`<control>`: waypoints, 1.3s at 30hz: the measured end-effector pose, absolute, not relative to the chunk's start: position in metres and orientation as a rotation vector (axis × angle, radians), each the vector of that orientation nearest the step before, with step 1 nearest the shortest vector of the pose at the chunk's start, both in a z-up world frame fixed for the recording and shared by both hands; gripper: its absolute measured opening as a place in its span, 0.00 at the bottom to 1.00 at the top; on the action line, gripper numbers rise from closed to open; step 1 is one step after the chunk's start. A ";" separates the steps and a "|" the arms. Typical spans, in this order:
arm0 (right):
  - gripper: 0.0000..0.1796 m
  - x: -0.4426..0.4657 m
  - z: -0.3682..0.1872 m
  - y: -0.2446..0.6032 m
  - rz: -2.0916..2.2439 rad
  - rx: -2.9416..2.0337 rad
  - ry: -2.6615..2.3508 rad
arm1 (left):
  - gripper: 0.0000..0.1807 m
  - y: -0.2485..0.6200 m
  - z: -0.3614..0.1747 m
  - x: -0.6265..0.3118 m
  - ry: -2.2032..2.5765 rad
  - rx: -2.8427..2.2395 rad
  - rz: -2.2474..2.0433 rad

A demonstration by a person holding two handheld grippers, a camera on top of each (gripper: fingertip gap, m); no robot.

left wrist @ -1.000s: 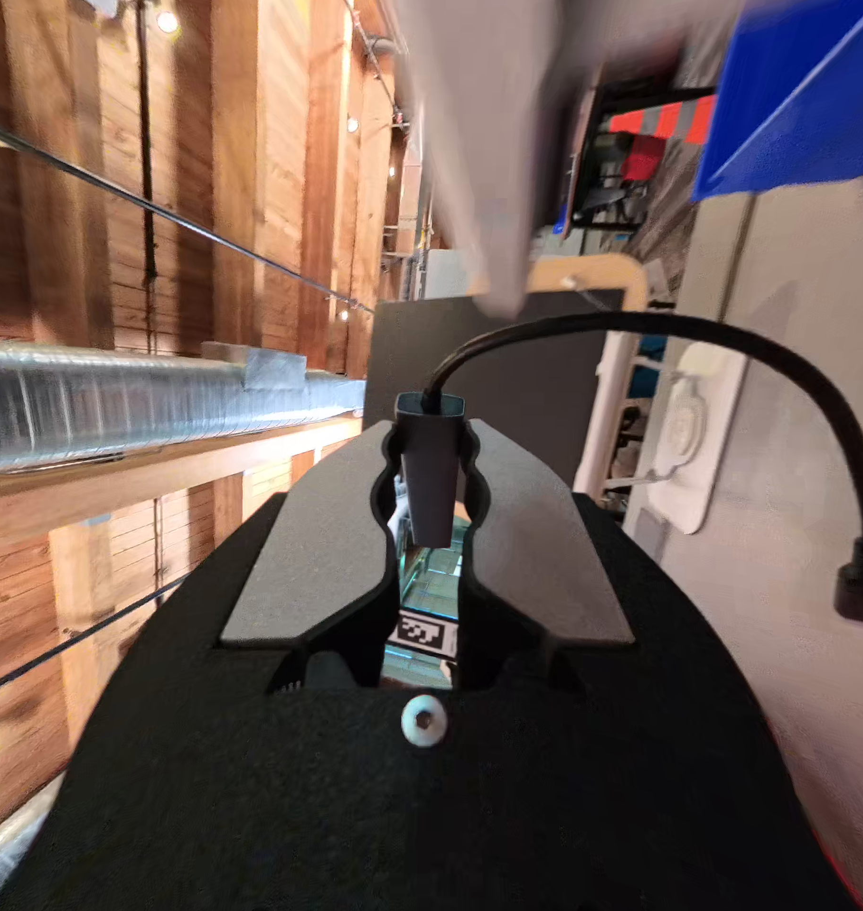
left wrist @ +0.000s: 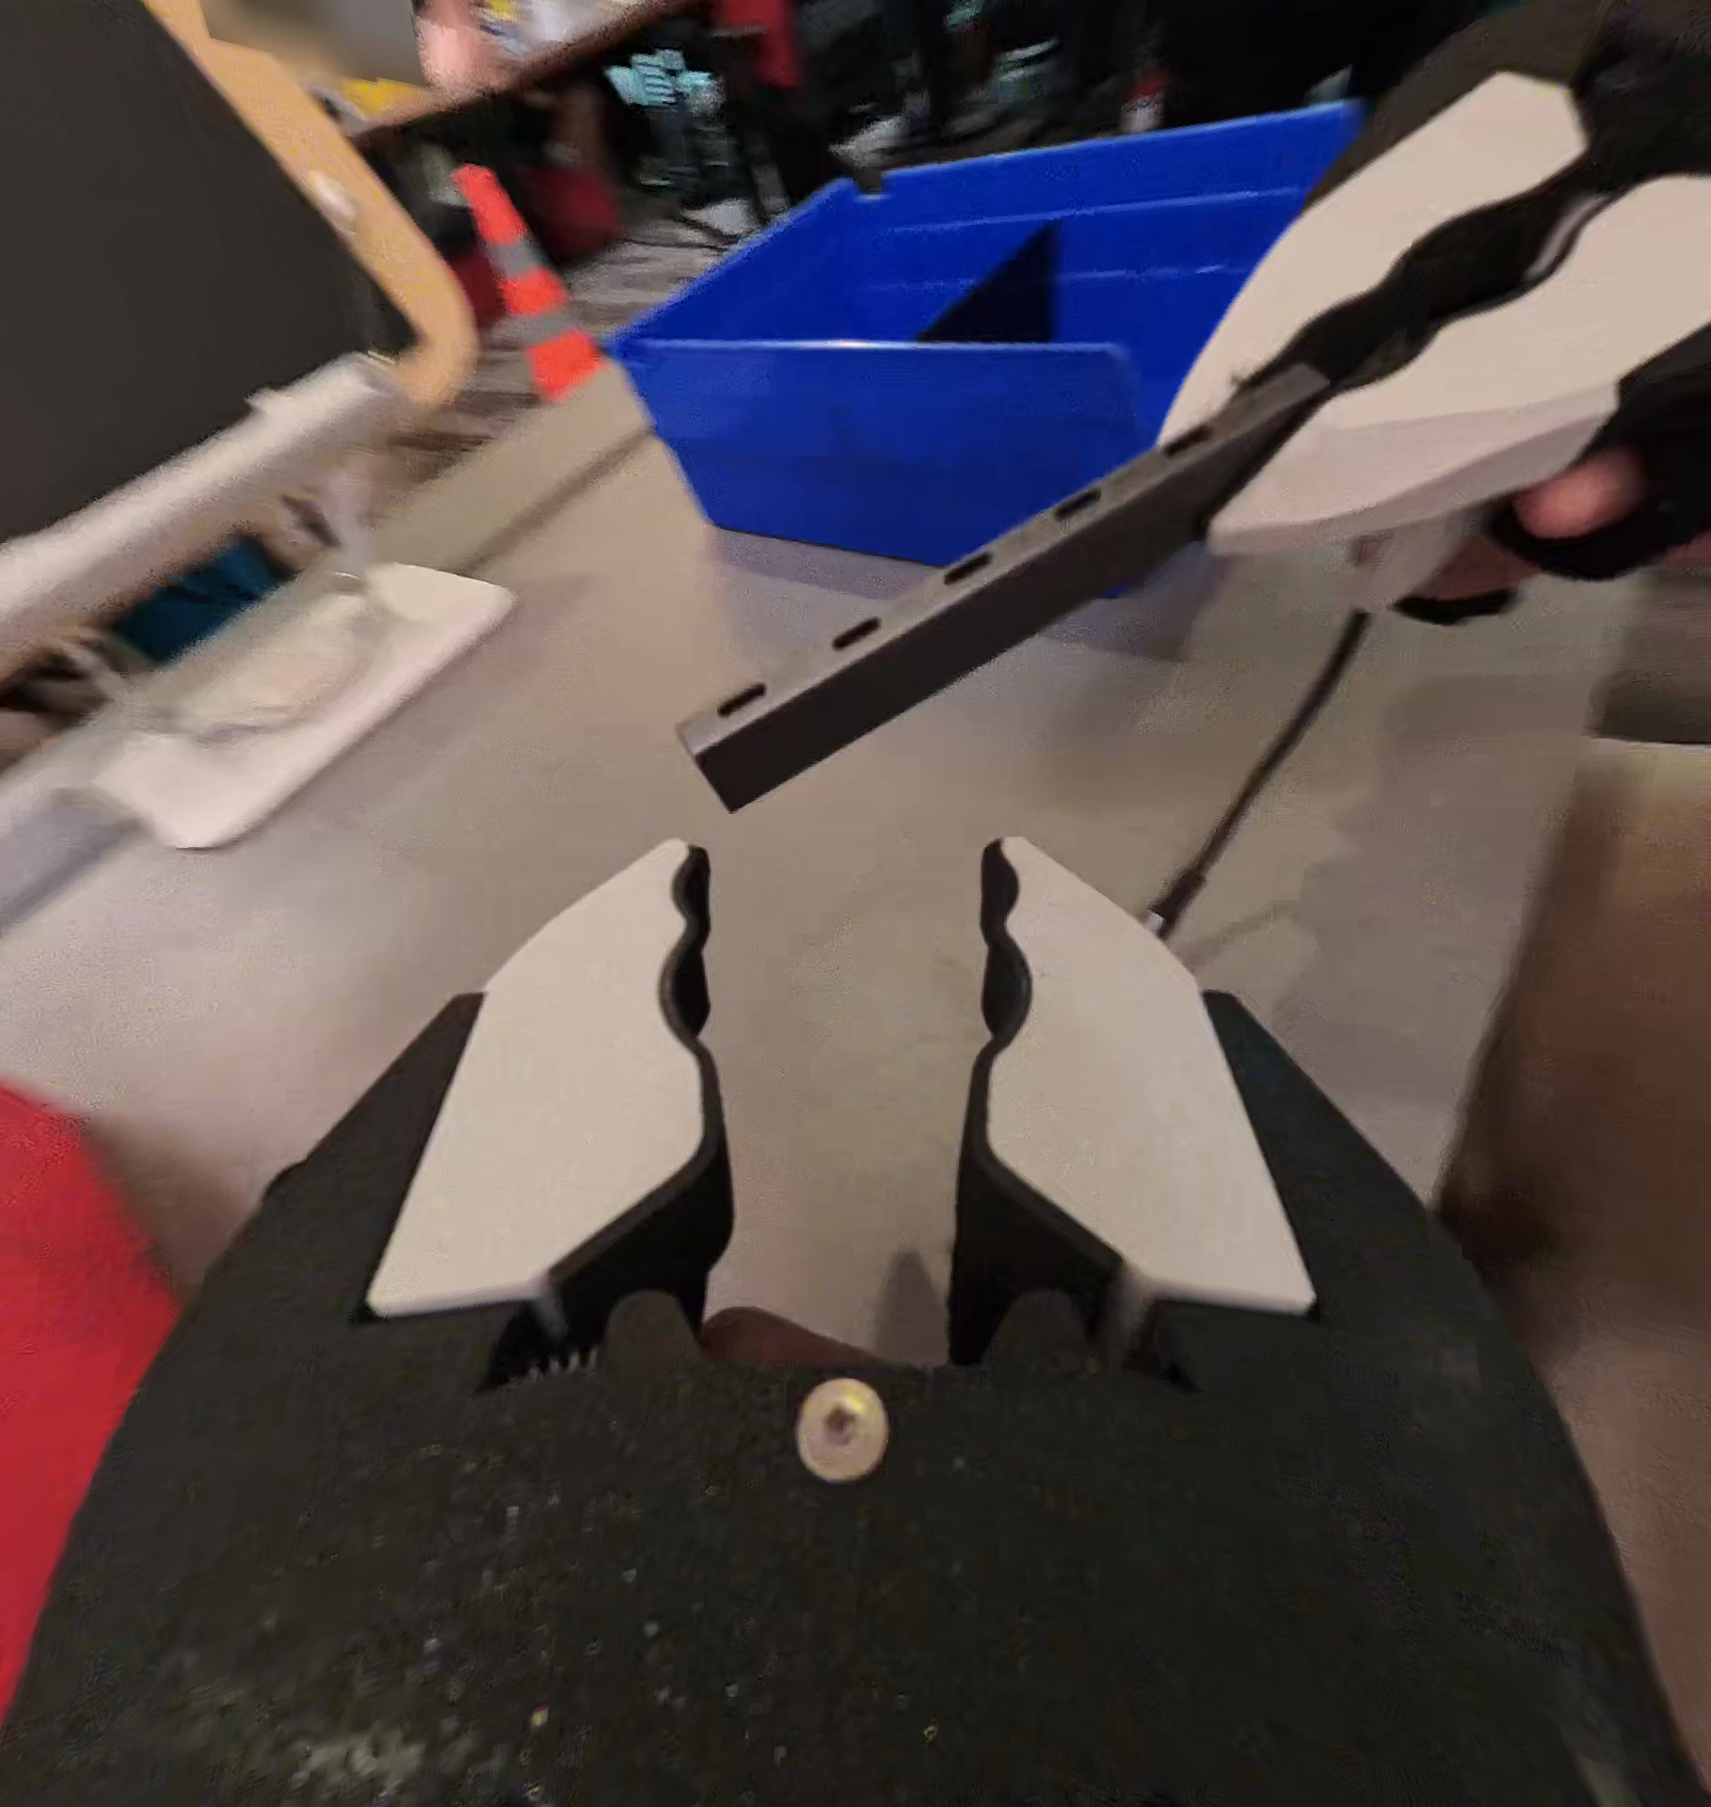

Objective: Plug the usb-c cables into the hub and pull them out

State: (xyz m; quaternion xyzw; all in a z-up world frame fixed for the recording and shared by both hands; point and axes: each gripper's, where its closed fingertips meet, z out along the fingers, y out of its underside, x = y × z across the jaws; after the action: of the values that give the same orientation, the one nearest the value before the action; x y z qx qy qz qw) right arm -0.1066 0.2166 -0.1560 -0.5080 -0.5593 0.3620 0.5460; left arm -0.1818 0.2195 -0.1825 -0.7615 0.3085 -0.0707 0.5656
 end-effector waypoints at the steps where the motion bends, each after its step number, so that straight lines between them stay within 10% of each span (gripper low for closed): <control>1: 0.05 -0.107 -0.156 0.209 0.896 -1.177 -1.364 | 0.29 0.216 -0.188 -0.179 0.764 -1.794 -0.261; 12: 0.11 -0.103 -0.174 0.210 0.746 -1.235 -1.519 | 0.05 0.186 -0.187 -0.154 1.072 -1.581 -0.353; 39: 0.05 -0.162 -0.211 0.208 0.229 -0.944 -1.705 | 0.08 0.218 -0.227 -0.190 1.133 -1.721 -0.015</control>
State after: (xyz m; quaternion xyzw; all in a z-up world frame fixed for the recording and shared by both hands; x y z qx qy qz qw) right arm -0.1617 0.2078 -0.2112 -0.3997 -0.7221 0.0968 0.5563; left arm -0.1900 0.2179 -0.2268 -0.7161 0.4714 -0.0064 0.5148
